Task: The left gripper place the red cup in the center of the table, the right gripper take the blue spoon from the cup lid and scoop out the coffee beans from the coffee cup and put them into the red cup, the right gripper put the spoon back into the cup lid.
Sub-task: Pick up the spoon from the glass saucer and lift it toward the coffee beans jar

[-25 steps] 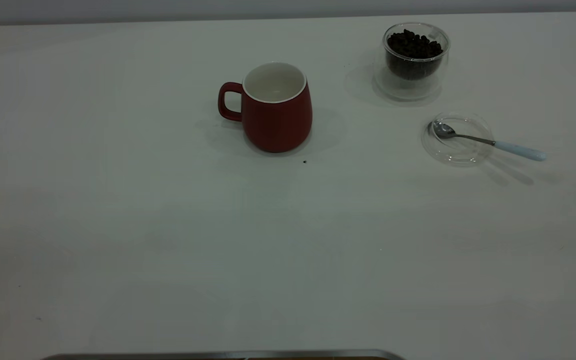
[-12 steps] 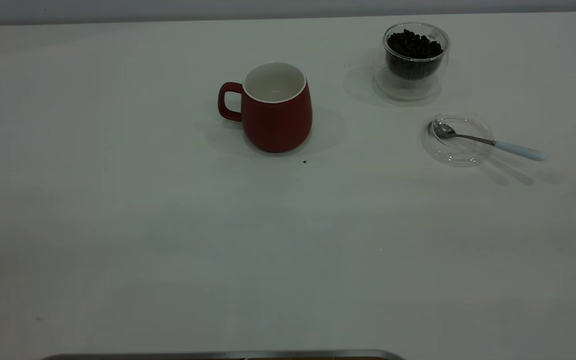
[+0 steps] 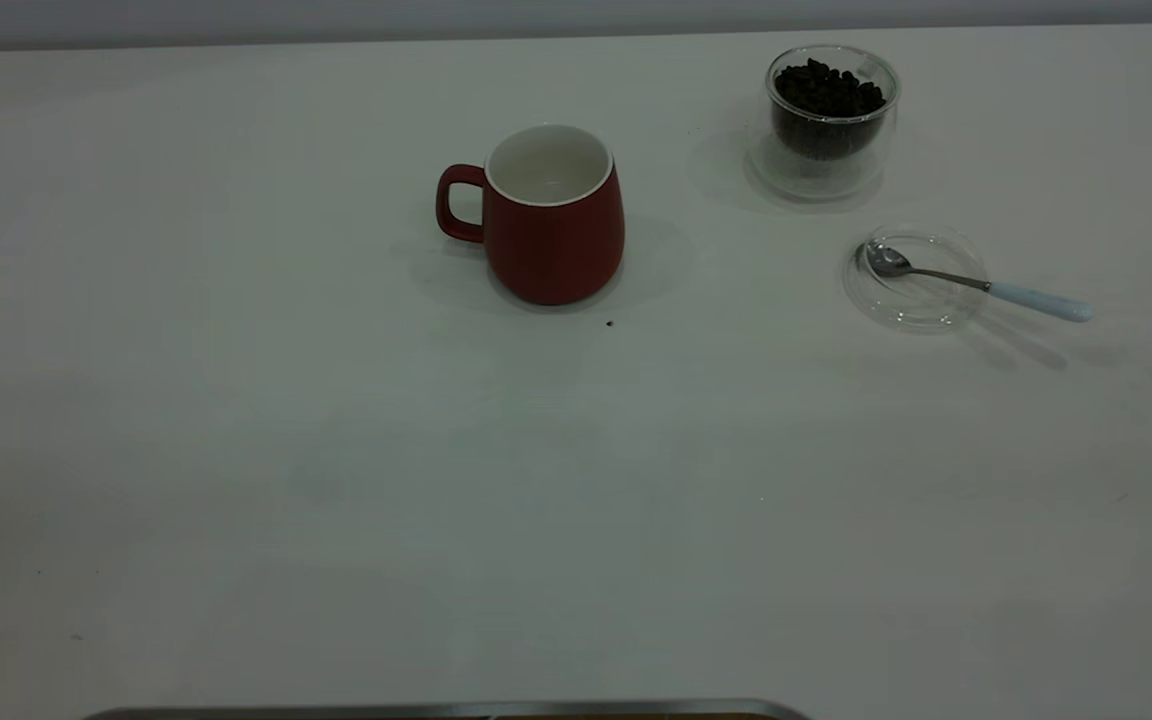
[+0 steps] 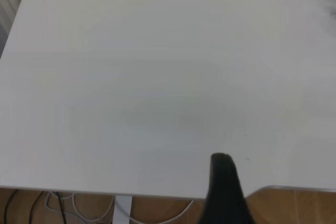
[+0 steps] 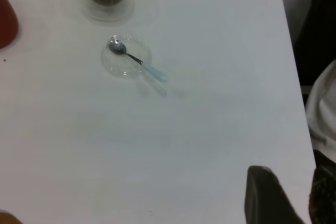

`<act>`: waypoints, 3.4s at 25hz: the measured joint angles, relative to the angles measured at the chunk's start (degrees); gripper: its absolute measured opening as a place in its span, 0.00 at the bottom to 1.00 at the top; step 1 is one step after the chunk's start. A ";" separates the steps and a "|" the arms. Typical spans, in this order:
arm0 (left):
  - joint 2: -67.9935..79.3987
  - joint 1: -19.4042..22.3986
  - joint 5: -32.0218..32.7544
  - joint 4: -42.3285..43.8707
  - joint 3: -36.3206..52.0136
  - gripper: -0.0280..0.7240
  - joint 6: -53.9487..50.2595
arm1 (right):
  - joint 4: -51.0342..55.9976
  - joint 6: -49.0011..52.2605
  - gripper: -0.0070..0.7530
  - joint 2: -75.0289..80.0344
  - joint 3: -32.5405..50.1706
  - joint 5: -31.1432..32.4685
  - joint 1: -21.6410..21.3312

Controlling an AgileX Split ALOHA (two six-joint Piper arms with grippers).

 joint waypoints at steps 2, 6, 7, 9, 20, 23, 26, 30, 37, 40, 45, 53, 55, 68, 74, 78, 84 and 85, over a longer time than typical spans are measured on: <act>0.00 0.00 0.00 0.00 0.00 0.82 0.00 | -0.58 0.00 0.33 0.00 0.00 0.00 0.00; 0.00 0.00 0.00 0.00 0.00 0.82 0.00 | -0.64 0.00 0.33 0.00 0.00 0.00 0.00; 0.00 0.00 0.00 0.00 0.00 0.82 0.00 | -0.59 0.00 0.33 0.00 0.00 -0.28 0.00; 0.00 0.00 0.00 0.00 0.00 0.82 0.00 | -0.41 0.08 0.33 0.00 -0.82 -1.87 0.00; 0.00 0.00 -0.07 0.00 0.00 0.82 0.00 | 13.55 1.95 0.36 21.78 -3.19 -30.40 0.00; -0.04 0.00 -0.07 0.00 0.00 0.82 0.04 | 20.12 0.98 0.47 31.87 -3.19 -36.89 0.00; -0.04 0.00 -0.07 0.00 0.00 0.82 0.04 | 26.32 -2.19 0.65 41.82 -3.38 -41.26 0.00; -0.06 0.00 -0.07 0.00 0.00 0.82 0.04 | 34.02 -7.17 0.80 54.72 -5.83 -43.02 0.00; -0.06 0.00 -0.07 0.00 0.00 0.82 0.04 | 43.31 -11.58 0.76 75.22 -13.36 -43.13 -0.07; -0.06 0.00 -0.07 0.00 0.00 0.82 0.04 | 47.30 -15.37 0.76 81.76 -15.70 -40.98 -2.20; -0.06 0.00 -0.07 0.00 0.00 0.82 0.04 | 58.22 -25.72 0.76 90.06 -17.27 -35.15 -9.44; -0.06 0.00 -0.07 -0.05 0.00 0.82 0.04 | 77.49 -43.90 0.76 101.90 -17.00 -30.51 -14.46; -0.06 0.00 -0.07 -0.05 0.00 0.82 0.04 | 83.02 -48.93 0.76 104.69 -16.09 -30.51 -14.46; -0.06 0.00 -0.12 -0.05 0.00 0.82 0.04 | 102.98 -74.17 0.76 120.51 -10.70 -21.11 -23.77; -0.06 0.00 -0.12 -0.05 0.00 0.82 0.04 | 103.57 -78.42 0.76 128.12 -11.01 -16.53 -27.05; -0.06 0.00 -0.12 -0.05 0.00 0.82 0.04 | 103.72 -81.17 0.76 133.57 -13.60 -13.72 -27.60; -0.06 0.00 -0.12 -0.05 0.00 0.82 0.04 | 103.83 -81.92 0.76 138.85 -17.30 -10.64 -27.60; -0.06 0.00 -0.12 -0.05 0.00 0.82 0.04 | 103.83 -81.92 0.76 139.26 -17.52 -10.51 -27.60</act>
